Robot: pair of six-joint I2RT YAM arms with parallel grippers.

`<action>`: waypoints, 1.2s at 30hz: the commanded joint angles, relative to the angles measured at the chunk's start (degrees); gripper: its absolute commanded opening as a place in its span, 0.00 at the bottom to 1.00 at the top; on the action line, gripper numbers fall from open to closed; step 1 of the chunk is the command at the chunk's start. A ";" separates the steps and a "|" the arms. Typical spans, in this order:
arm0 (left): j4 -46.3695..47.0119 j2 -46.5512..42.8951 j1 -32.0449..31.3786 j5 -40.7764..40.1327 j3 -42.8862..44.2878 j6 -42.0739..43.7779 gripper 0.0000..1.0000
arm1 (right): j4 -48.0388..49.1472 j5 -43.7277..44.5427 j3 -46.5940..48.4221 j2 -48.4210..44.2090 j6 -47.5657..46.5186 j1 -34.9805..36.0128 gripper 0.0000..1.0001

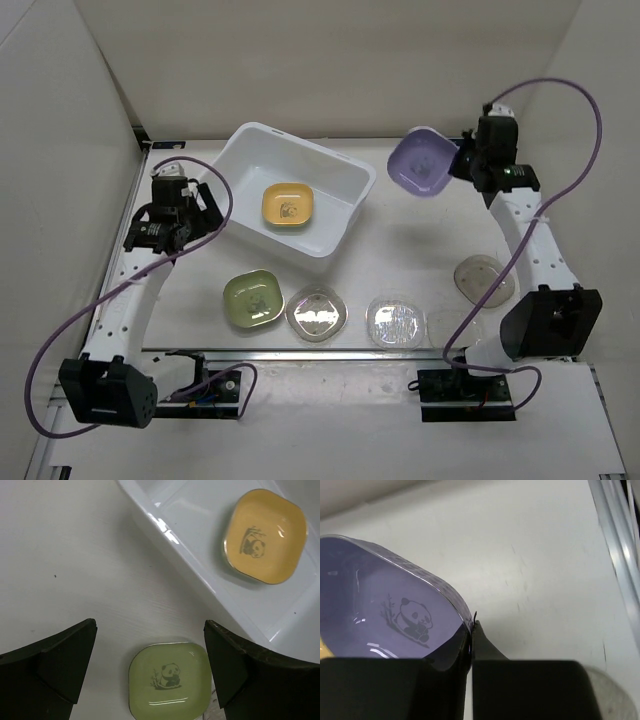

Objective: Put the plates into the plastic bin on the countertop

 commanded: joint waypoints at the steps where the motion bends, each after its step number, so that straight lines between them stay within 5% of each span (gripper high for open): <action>1: -0.93 1.69 3.75 3.04 -1.43 -0.07 0.99 | 3.02 -4.76 9.67 5.02 -6.87 6.45 0.00; 6: -1.98 1.69 5.69 4.73 -2.66 0.55 0.99 | 1.81 -14.43 28.99 20.22 -14.78 17.52 0.00; 14: -4.80 1.87 7.80 7.80 -5.30 0.63 0.99 | 0.21 -17.51 52.39 45.73 -19.62 26.51 0.00; 36: -9.72 2.40 8.15 9.56 -4.95 3.89 0.99 | 9.71 -13.74 56.44 61.91 -14.35 30.55 0.03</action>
